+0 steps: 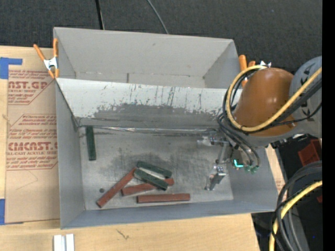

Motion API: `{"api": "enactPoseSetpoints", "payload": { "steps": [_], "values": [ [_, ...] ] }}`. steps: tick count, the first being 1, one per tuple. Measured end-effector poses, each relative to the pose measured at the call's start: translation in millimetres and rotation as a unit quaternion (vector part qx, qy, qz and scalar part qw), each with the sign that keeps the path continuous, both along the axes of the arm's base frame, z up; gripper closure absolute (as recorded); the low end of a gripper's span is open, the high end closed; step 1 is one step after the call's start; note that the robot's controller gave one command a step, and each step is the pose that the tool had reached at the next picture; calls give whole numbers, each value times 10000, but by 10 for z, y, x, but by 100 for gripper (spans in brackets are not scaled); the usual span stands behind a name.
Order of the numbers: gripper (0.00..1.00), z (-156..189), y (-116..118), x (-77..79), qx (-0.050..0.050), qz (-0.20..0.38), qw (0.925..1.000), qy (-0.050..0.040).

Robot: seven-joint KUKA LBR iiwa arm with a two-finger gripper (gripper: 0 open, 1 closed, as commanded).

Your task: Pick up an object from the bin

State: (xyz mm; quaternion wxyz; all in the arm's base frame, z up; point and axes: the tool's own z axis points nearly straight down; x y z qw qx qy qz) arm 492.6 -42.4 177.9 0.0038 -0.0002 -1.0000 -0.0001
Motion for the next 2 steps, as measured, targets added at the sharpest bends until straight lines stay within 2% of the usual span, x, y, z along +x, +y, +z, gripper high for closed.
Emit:
{"api": "enactPoseSetpoints", "payload": {
  "steps": [1, 2],
  "values": [
    [0, 36, 1, 19, -3, 4, 10000, -40],
    [0, -690, 382, -77, 2, 1113, 9938, -45]
  ]
}}
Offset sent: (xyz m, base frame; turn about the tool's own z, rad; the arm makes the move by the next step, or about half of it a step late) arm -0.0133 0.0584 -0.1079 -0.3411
